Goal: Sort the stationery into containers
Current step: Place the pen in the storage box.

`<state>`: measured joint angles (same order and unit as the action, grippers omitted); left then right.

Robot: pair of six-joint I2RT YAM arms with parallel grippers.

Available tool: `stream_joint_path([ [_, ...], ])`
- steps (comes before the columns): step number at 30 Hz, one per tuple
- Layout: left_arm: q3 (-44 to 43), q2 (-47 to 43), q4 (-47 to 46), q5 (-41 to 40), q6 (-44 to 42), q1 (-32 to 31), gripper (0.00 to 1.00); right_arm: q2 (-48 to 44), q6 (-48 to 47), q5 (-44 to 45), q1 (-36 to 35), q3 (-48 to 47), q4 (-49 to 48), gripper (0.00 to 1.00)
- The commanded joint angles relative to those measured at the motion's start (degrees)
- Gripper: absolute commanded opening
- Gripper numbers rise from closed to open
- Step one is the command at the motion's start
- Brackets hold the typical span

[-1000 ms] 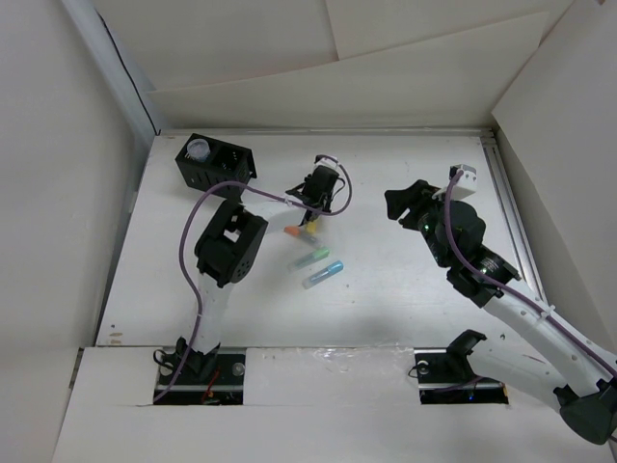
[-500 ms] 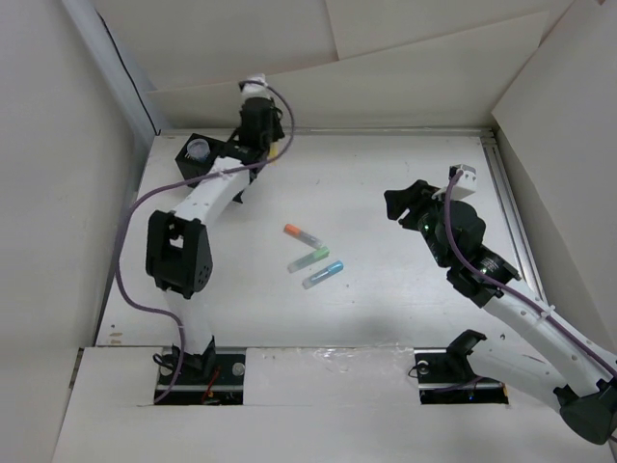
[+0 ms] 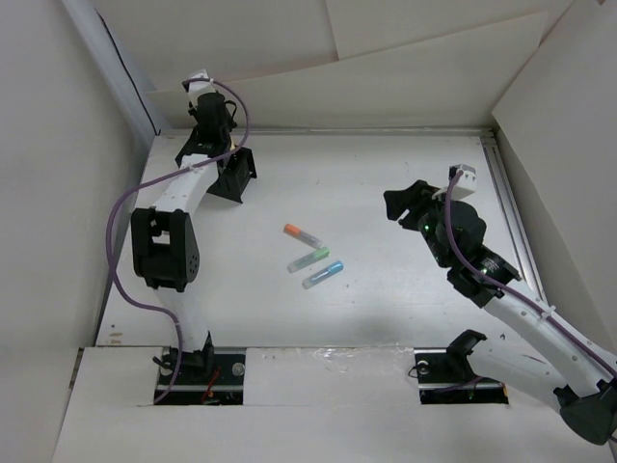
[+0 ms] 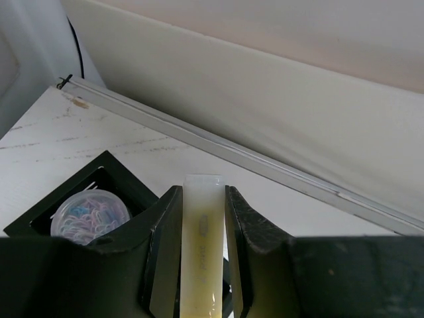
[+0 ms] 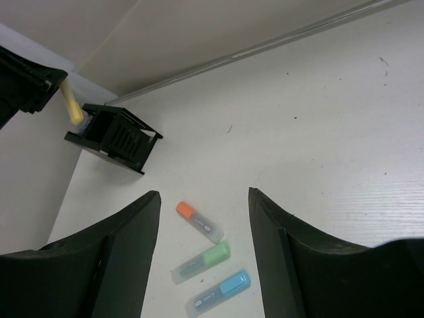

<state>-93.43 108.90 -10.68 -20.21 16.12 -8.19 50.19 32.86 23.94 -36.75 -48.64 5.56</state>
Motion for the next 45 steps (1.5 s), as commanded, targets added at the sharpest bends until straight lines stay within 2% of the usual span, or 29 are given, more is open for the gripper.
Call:
stream_joint_path([
  [1,0.7,0.08,-6.63,-2.29,-1.62,-0.43,0.16,-0.54,-0.08,-0.39,0.28,-0.93,-3.01,0.62],
  [11,3.16,2.89,-11.64,-3.44,-4.08,-0.43,0.16,-0.01,-0.08,-0.39,0.28,-0.4,-3.01,0.62],
  [30,2.02,7.73,-14.46,-4.67,-6.97,-0.43,0.16,1.66,-0.61,-0.92,0.28,-0.4,-4.6,0.62],
  [35,4.3,7.2,-15.68,-5.72,-6.98,-0.43,0.25,1.66,-0.61,-0.92,0.28,-0.4,-4.6,0.62],
  [36,5.52,6.33,-15.69,-5.72,-6.98,-0.43,0.33,1.66,-0.61,-0.92,0.28,-0.4,-4.6,0.62],
  [39,8.16,3.78,-16.48,-6.34,-6.98,-0.43,0.44,1.66,-0.61,-0.92,0.28,-0.4,-4.6,0.63],
  [42,9.75,0.98,-17.01,-6.86,-6.98,-1.04,0.48,1.66,-0.61,-0.92,0.28,-0.4,-4.6,0.63],
  [45,11.07,-2.19,-16.4,-8.09,-6.98,-1.57,0.48,1.66,-0.61,-0.92,0.28,-0.4,-4.6,0.63],
])
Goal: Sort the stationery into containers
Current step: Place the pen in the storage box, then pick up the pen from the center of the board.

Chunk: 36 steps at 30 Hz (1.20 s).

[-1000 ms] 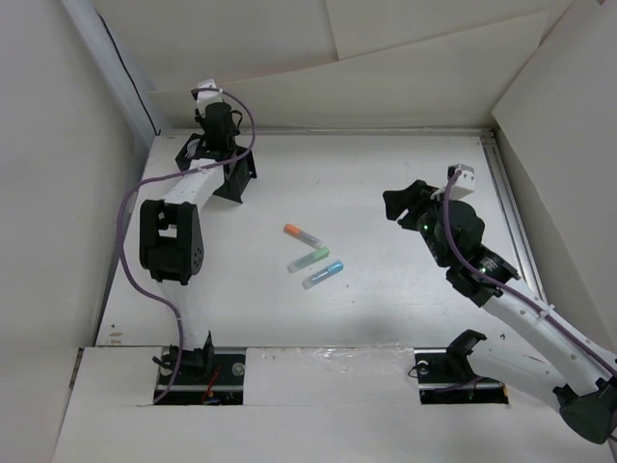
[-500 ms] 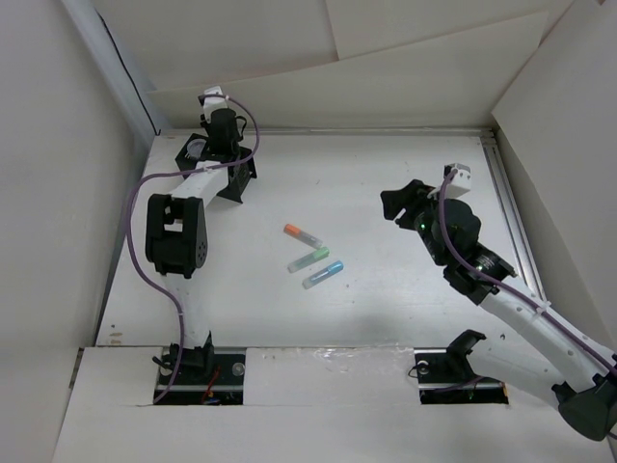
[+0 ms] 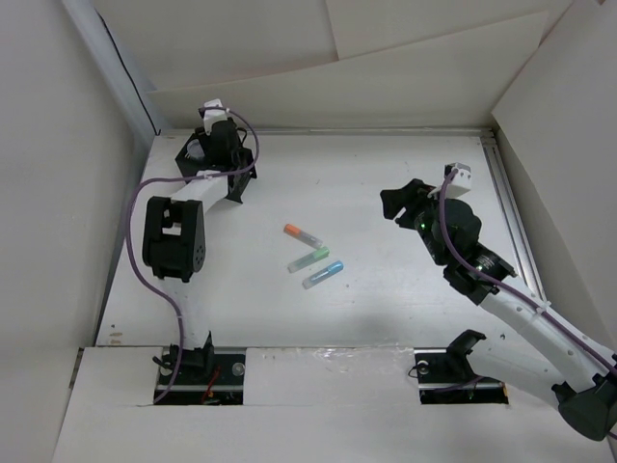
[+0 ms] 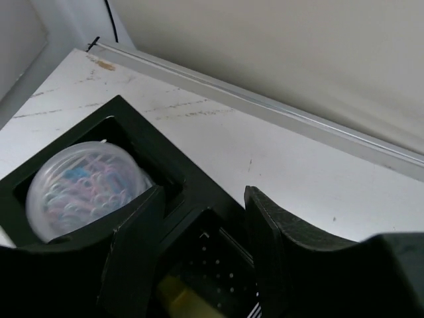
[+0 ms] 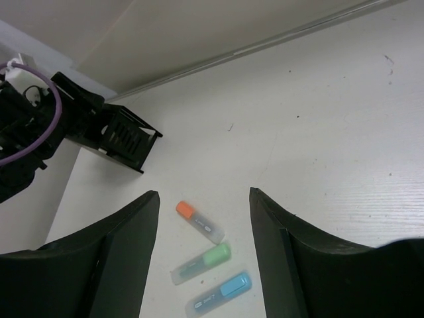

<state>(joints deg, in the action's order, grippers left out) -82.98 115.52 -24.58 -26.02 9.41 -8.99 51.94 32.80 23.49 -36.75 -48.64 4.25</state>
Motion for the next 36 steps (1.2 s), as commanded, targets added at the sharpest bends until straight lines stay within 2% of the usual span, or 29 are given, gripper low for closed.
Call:
stream_joint_path([
  [1,0.63,-9.87,-2.49,-2.28,0.51,-0.76,0.48,-0.09,-0.54,-0.46,0.28,-0.4,-3.28,0.63],
  [4,1.33,-14.86,-1.18,-2.28,1.83,-2.25,0.41,0.44,-0.54,-1.94,0.28,-0.4,-3.28,0.51],
  [5,1.85,-16.19,0.22,-1.41,3.58,-2.86,0.38,0.44,-0.54,-1.95,0.28,-0.4,-3.28,0.44],
  [6,2.38,-17.6,0.93,-1.4,4.82,-2.87,0.36,0.96,-0.54,-2.56,0.28,-0.4,-3.28,0.28],
  [7,3.6,-20.57,1.72,-0.1,5.96,-3.57,0.33,0.97,-0.54,-3.09,0.28,-1.01,-3.28,0.2],
  [9,5.62,-23.66,4.26,0.44,8.77,-5.15,0.27,0.97,-0.54,-3.62,-0.25,-1.02,-3.28,0.05],
  [10,6.85,-25.33,5.23,1.31,11.39,-5.94,0.25,0.97,-0.54,-3.62,-0.25,-1.02,-3.28,0.02],
  [12,11.32,-29.47,7.95,3.17,13.61,-9.54,0.22,1.49,-0.54,-4.15,-0.25,-1.02,-3.28,0.01],
  [14,13.8,-31.06,10.24,4.82,16.06,-13.92,0.22,2.1,-1.06,-5.46,-0.25,-1.62,-3.28,0.05],
  [15,15.29,-31.06,13.99,4.84,17.38,-15.25,0.21,3.33,-1.07,-5.99,-0.25,-2.15,-3.28,0.06],
  [18,18.63,-31.76,16.84,8.33,21.86,-17.54,0.18,5.36,-1.07,-7.92,-0.25,-2.69,-2.76,0.07],
  [22,28.02,-35.89,11.93,17.39,22.49,-17.55,0.18,8.43,-1.6,-9.33,-0.25,-4.61,-1.97,0.08],
  [25,30.76,-39.92,8.5,21.96,21.01,-17.55,0.22,11.33,-2.12,-11.08,-0.25,-6.02,-0.56,0.1],
  [28,33.49,-42.83,7.7,21.37,19.24,-17.55,0.23,15.37,-2.12,-13.89,-0.25,-7.51,-0.04,0.05],
  [30,36.11,-43.45,6.22,21.36,18.45,-18.08,0.18,18.87,-2.64,-15.22,-0.25,-9.26,0.84,0.0],
  [33,38.59,-44.25,5.68,21.89,14.77,-20.44,0.07,21.44,-2.65,-15.75,-0.25,-10.41,1.55,0.0],
  [34,39.12,-43.64,5.68,21.89,13.46,-21.84,0.02,21.45,-2.65,-15.75,-0.25,-10.42,1.55,0.0],
  [36,39.12,-41.79,5.68,20.93,9.94,-27.29,0.0,21.45,-2.65,-14.88,-0.25,-10.42,1.55,0.0],
])
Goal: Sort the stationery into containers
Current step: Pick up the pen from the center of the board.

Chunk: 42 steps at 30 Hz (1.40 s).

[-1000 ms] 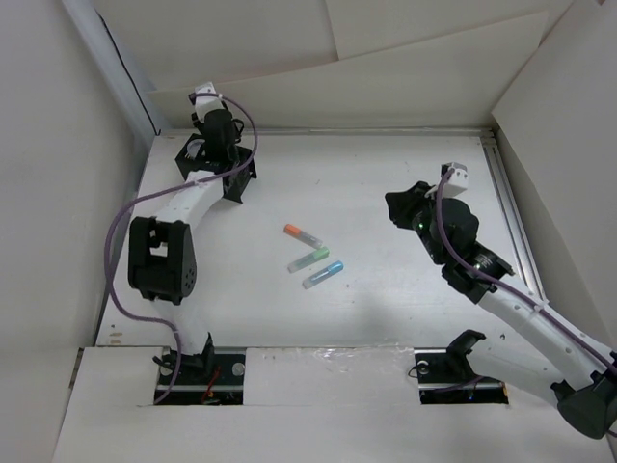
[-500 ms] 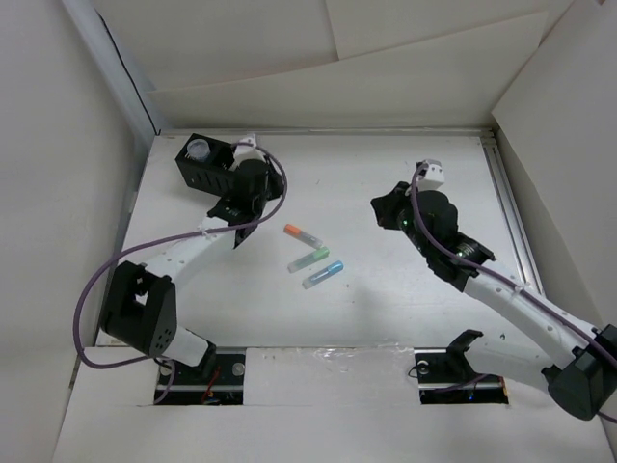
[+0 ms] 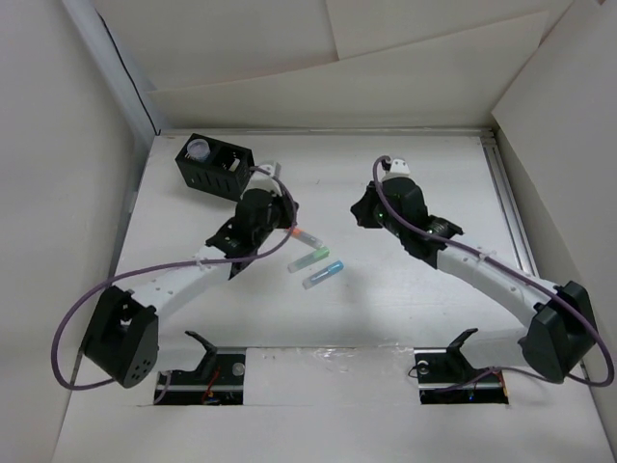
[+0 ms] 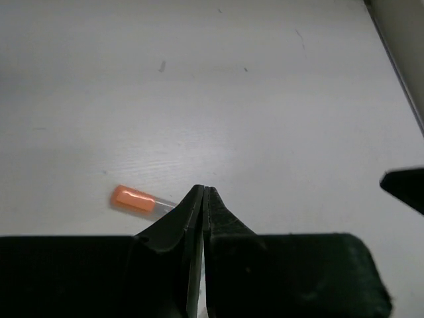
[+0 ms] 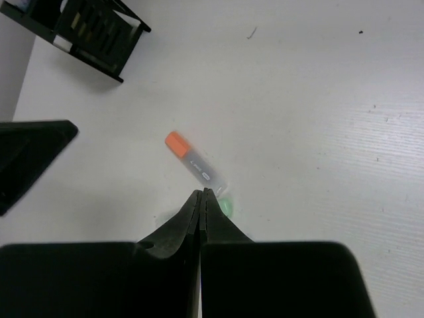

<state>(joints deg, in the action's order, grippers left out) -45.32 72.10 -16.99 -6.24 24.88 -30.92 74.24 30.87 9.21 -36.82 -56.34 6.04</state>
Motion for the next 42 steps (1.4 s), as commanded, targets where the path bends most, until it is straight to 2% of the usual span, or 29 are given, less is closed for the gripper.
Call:
stream_joint_path([
  [1,1.46,2.34,-1.9,1.14,-6.59,-7.3,0.0,-1.37,-0.2,0.1,-0.18,-2.73,-0.24,0.0],
  [2,1.46,3.74,-1.9,-0.34,-7.99,-10.88,0.0,-2.33,-0.2,2.1,-0.18,-2.03,-0.24,0.0],
  [5,0.24,6.29,-0.68,-2.2,-9.06,-14.78,0.0,-5.23,0.41,5.72,-0.18,-0.71,-0.24,0.03],
  [7,0.23,8.76,-0.67,-0.71,-9.94,-15.4,0.07,-6.82,0.42,7.13,-0.18,0.08,-0.24,0.07],
  [9,0.23,10.25,-0.14,0.52,-10.47,-15.4,0.13,-8.14,0.42,7.75,-0.18,0.7,-0.24,0.16],
  [10,-0.38,11.56,0.46,1.92,-10.47,-15.4,0.22,-8.93,0.42,7.75,-0.18,0.7,-0.85,0.19],
  [12,-0.38,12.71,1.26,2.46,-11.09,-15.4,0.27,-9.46,0.94,7.75,0.43,1.23,-0.86,0.26],
  [14,-0.9,13.42,1.26,4.04,-11.69,-15.4,0.34,-9.46,0.94,7.75,0.43,1.23,-0.86,0.27],
  [18,-2.13,16.58,3.89,4.04,-12.23,-15.4,0.41,-9.99,0.94,6.7,1.57,1.23,-0.86,0.31],
  [34,-7.24,24.67,5.56,2.72,-14.51,-15.4,0.41,-10.52,0.94,5.11,2.1,1.76,-0.86,0.33],
  [42,-7.77,25.82,6.27,0.97,-14.51,-15.4,0.42,-11.04,0.94,5.11,2.1,1.76,-0.86,0.35],
])
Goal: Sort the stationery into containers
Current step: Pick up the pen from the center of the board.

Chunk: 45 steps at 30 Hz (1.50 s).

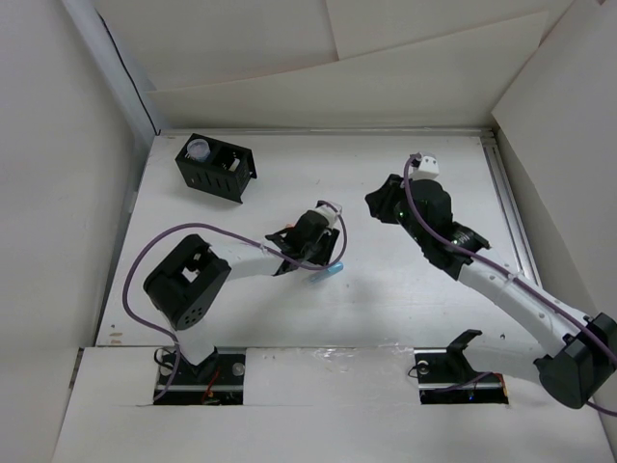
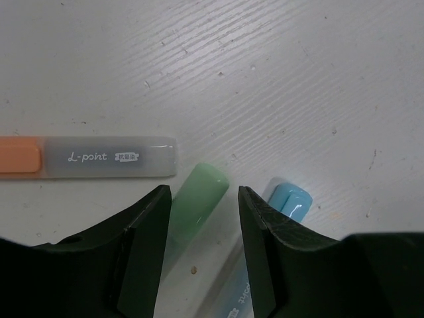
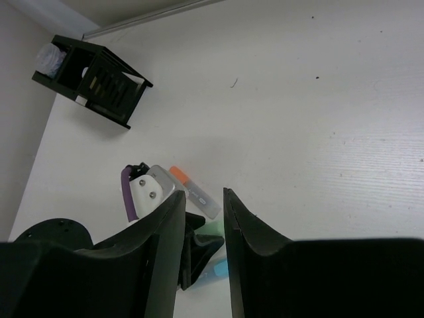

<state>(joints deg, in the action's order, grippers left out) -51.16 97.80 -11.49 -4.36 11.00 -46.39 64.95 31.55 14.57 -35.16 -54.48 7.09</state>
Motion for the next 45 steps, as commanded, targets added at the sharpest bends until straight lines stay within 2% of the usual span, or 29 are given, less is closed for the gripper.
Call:
stream_joint_path([
  [1,-1.93,0.72,0.76,-0.91,-0.63,0.07,0.42,-2.28,0.27,-0.24,0.44,-0.1,-1.91,0.36],
  [12,-2.98,2.57,0.76,-1.44,-0.63,0.07,0.41,-2.28,0.27,-0.24,0.44,-0.1,-1.91,0.38],
  [16,-2.38,2.57,0.76,-1.44,-0.63,0.07,0.3,-2.28,0.27,-0.24,0.44,-0.1,-1.91,0.38],
  [20,-1.84,2.04,1.29,-1.97,-0.63,0.07,0.29,-2.28,0.27,-0.24,0.44,-0.1,-1.91,0.38],
  [22,-1.32,2.04,1.29,-2.58,-0.63,0.07,0.24,-2.28,0.27,-0.24,0.44,-0.1,-1.91,0.38],
  [23,-1.31,2.04,1.29,-2.58,-0.63,0.07,0.17,-2.28,0.27,-0.24,0.44,-0.1,-1.91,0.38],
  [27,-1.31,1.43,1.29,-3.2,-0.11,0.07,0.04,-2.28,0.27,-0.77,0.44,-0.1,-1.91,0.38],
  [34,-2.36,-4.36,4.36,-6.18,1.65,0.07,0.0,-3.34,0.27,-1.3,0.44,0.43,-1.91,0.38],
  [45,-2.9,-15.61,7.35,-11.71,6.3,0.07,0.0,-3.86,0.27,-1.82,0.44,0.43,-1.91,0.38],
])
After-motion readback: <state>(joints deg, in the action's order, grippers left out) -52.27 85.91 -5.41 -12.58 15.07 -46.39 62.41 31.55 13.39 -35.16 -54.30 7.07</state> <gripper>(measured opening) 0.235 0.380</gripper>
